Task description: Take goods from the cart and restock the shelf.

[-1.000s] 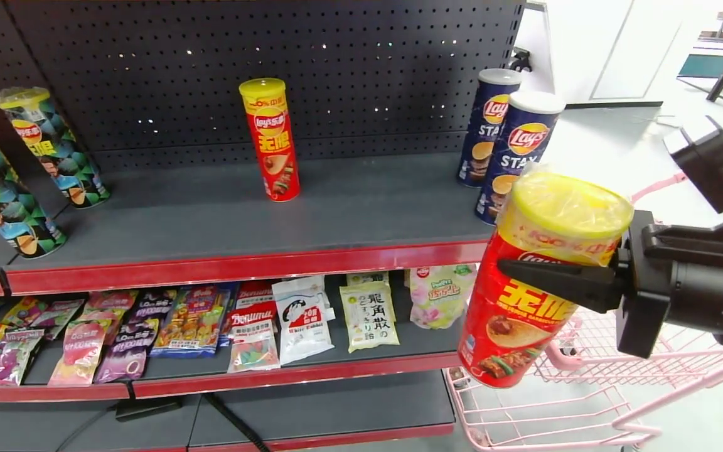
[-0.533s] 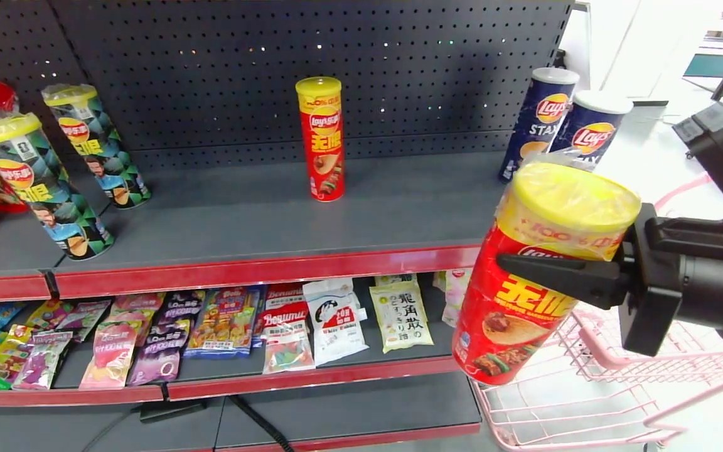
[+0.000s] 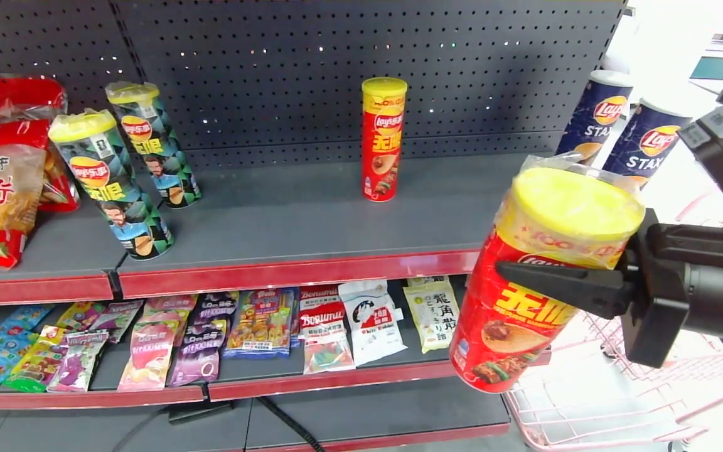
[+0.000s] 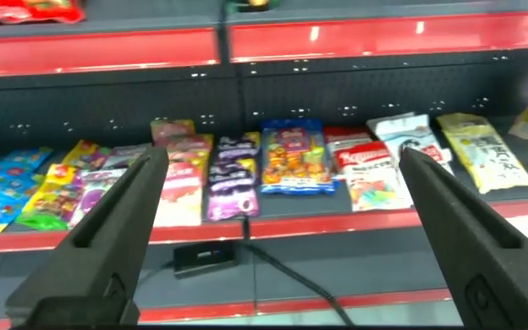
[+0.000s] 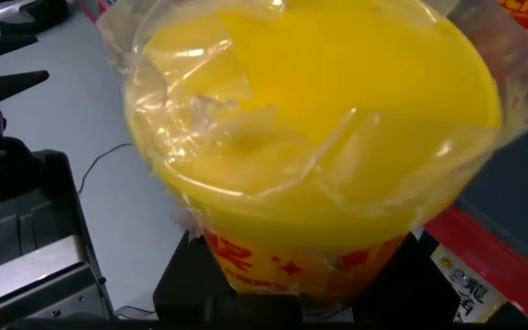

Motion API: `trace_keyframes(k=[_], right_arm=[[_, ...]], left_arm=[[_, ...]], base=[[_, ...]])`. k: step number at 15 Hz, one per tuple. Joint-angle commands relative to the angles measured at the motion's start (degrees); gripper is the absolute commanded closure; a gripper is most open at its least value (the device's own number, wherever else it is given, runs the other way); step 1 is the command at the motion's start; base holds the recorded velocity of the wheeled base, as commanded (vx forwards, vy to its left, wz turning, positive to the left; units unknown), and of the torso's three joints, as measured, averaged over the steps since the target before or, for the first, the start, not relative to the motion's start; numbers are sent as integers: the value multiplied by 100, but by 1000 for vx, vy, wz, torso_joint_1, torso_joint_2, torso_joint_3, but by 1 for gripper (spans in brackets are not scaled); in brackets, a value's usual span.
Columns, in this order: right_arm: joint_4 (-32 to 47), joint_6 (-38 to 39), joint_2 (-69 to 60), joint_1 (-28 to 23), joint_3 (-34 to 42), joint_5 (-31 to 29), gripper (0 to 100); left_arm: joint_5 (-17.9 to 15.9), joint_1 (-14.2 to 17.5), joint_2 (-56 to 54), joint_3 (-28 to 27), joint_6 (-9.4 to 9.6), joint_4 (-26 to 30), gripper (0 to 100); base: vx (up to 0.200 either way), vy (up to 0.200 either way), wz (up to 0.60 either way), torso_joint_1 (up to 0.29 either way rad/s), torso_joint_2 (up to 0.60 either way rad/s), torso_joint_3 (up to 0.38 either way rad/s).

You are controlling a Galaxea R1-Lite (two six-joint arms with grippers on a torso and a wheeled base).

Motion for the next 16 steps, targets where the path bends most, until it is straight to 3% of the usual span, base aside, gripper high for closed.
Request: trace_keyframes(k=[1,12,16], right_arm=[[-1,-3,-4,2,2,-1,100],[-1,-3,14,2,-7,-10,100],[7,-12,-65,2,10,-19,100]], left_arm=[[2,6,7,0,1,0,0],[2,6,7,0,-34,0,0],[2,6,7,0,-34,0,0]], base=[[200,0,0,7,2,2],[200,0,0,3,1,4],[0,0,0,0,0,0]])
